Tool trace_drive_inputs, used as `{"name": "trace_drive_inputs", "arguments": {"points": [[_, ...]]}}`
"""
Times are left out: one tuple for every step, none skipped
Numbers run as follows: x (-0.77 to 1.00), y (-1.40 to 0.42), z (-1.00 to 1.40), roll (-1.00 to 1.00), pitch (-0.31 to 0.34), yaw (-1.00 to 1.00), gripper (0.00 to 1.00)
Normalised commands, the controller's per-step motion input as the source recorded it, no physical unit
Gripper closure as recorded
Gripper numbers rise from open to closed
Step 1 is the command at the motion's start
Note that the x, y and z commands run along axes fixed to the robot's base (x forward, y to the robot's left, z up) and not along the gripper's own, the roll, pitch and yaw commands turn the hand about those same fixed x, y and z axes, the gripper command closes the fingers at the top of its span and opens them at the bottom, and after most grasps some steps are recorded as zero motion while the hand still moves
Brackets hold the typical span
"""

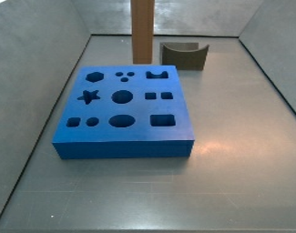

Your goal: Insert the arch object.

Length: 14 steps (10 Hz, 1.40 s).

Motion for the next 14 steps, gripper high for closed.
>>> {"name": "trace_drive_inputs", "arguments": {"points": [[0.18,0.10,-0.22,0.01,-0.013,-0.95,1.00],[0.21,0.13,-0.22,0.01,-0.007,-0.92,1.00],[0.21,0.13,-0.23,0.01,-0.004,-0.92,1.00],[0.21,0.13,-0.23,0.01,-0.001,-0.92,1.00],[0.21,0.13,-0.23,0.01,-0.003,-0.91,1.00],[0.21,0.14,-0.24,0.01,0.000,-0.91,1.00],[0.18,0.19,-0.25,0.02,0.000,-0.87,1.00],[0.16,0.23,-0.28,0.04,0.000,-0.81,1.00],[0.18,0.20,-0.29,0.06,0.000,-0.84,1.00],[0.20,0.17,-0.29,0.06,0.000,-0.87,1.00],[0.20,0.17,-0.29,0.07,0.000,-0.86,1.00],[0.20,0.15,-0.24,0.05,0.000,-0.89,1.00],[0.21,0.14,-0.19,0.03,-0.004,-0.91,1.00],[0.22,0.18,-0.17,0.02,0.000,-0.87,1.00]]}}
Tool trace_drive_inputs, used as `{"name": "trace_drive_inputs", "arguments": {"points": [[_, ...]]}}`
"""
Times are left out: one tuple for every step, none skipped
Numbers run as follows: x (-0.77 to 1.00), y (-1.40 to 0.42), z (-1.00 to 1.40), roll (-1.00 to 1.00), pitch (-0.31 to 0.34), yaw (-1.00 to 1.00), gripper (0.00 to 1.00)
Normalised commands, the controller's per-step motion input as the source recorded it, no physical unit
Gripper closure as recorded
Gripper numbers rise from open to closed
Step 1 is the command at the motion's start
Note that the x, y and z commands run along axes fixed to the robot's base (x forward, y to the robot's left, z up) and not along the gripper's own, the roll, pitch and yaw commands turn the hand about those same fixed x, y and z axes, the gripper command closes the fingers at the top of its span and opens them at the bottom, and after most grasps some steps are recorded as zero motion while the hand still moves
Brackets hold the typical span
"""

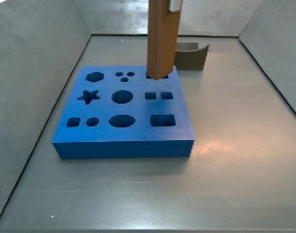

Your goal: Insert the arch object.

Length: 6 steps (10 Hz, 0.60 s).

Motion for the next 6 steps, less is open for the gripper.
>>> {"name": "trace_drive_inputs", "arguments": {"points": [[0.17,0.41,-0.11,0.00,-0.009,-0.64,1.00],[0.15,0.47,-0.09,0.00,-0.019,-0.57,1.00],[0.12,0.49,-0.07,-0.01,-0.019,-0.54,1.00],[0.10,0.35,-0.02,0.00,-0.010,-0.68,1.00],[0.00,0.00,0.00,0.00,0.000,-1.00,1.00],[0.00,0.00,-0.01,0.00,0.000,-1.00,1.00]]}}
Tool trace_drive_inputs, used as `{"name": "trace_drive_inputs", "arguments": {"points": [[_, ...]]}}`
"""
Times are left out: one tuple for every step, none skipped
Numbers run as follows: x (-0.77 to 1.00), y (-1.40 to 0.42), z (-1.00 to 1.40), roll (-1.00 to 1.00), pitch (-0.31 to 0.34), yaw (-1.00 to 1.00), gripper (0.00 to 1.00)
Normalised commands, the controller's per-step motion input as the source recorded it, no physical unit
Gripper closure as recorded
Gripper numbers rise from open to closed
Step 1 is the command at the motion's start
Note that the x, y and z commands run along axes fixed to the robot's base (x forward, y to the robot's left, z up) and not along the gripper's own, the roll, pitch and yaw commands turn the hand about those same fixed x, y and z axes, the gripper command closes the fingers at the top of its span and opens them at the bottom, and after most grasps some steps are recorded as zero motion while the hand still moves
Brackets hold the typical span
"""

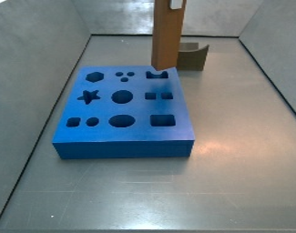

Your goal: Insert the arch object.

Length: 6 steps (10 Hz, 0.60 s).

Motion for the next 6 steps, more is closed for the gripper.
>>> {"name": "trace_drive_inputs", "arguments": {"points": [[0.00,0.00,-0.01,0.00,0.000,-1.00,1.00],[0.00,0.00,-0.01,0.00,0.000,-1.00,1.00],[0.00,0.00,-0.01,0.00,0.000,-1.00,1.00],[0.00,0.00,-0.11,0.00,0.000,-1.00,1.00],[-0.19,0.19,-0.33,0.00,0.000,-0.81,1.00],[0.00,0.12,-0.18,0.00,0.000,-0.31,1.00]]}}
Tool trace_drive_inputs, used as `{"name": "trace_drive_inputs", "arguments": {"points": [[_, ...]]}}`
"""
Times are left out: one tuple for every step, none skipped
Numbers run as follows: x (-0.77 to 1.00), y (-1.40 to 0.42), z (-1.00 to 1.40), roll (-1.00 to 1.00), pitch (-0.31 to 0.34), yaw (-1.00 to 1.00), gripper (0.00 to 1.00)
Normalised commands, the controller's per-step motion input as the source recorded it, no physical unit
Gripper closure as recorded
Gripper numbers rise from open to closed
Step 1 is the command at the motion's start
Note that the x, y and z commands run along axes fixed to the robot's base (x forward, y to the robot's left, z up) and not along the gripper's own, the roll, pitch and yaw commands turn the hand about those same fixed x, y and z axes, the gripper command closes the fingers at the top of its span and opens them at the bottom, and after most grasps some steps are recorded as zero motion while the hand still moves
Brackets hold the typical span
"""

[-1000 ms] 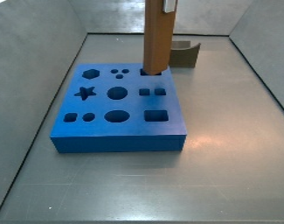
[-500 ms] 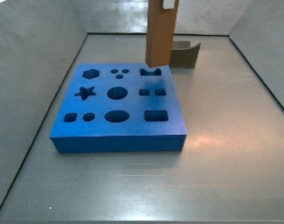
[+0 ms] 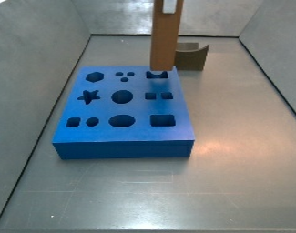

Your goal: Insert the arch object.

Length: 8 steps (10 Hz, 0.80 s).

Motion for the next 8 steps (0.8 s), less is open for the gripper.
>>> {"name": "trace_drive_inputs", "arguments": {"points": [[0.00,0.00,-0.17,-0.04,0.000,0.00,1.00],[-0.01,0.00,-0.13,0.00,-0.011,0.00,1.00],[-0.05,0.00,-0.19,-0.02,-0.016,0.00,1.00],[-0.04,0.00,-0.21,-0.02,-0.014,0.00,1.00],[0.00,0.00,-0.22,-0.02,-0.010,0.02,1.00],[0.00,0.00,-0.23,0.00,0.000,0.07,1.00],[0.00,0.02,-0.26,0.00,0.000,0.09,1.00],[0.00,0.04,-0.27,0.00,0.000,0.07,1.00]]}}
